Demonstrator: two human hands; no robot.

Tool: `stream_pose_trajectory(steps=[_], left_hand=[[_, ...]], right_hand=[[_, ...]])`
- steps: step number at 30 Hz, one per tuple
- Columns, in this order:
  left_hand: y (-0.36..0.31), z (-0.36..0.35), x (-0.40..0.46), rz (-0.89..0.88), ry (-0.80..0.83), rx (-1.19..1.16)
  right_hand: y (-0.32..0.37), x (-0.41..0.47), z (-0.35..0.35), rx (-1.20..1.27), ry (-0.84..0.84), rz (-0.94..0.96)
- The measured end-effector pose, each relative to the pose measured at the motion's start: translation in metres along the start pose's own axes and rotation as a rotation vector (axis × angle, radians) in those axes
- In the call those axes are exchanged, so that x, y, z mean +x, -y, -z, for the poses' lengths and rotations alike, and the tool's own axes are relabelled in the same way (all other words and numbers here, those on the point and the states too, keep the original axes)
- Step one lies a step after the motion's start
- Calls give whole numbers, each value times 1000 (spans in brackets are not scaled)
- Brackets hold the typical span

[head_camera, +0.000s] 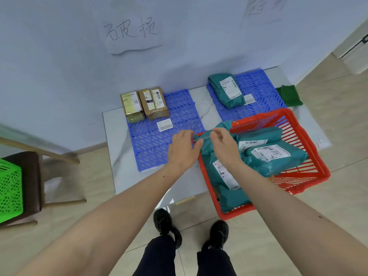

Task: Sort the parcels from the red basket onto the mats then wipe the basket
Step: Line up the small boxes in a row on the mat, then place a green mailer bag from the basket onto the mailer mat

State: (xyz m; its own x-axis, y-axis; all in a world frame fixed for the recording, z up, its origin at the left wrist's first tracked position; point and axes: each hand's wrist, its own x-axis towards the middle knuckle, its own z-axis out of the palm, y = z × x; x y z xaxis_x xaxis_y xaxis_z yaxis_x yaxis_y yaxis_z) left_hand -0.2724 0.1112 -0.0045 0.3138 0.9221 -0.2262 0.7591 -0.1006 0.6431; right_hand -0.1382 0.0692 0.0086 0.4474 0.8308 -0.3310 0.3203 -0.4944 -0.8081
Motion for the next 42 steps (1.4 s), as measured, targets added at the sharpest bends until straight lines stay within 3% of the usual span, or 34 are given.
stream_pose_trajectory(steps=[10,23,37,42], left_hand=[[-50,-64,-40,114,-42,-24],[-67,-113,-27,203,68,-68],[-67,-188,-28,757,-144,-385],[-59,-200,-23,878,-194,-496]], right_hand=[[-58,-19,97,-106,105,-17],[-96,21,136,-203,132,-95],[-137,77,107,-367,491,-82],[-148,92,90,-404,564,-93]])
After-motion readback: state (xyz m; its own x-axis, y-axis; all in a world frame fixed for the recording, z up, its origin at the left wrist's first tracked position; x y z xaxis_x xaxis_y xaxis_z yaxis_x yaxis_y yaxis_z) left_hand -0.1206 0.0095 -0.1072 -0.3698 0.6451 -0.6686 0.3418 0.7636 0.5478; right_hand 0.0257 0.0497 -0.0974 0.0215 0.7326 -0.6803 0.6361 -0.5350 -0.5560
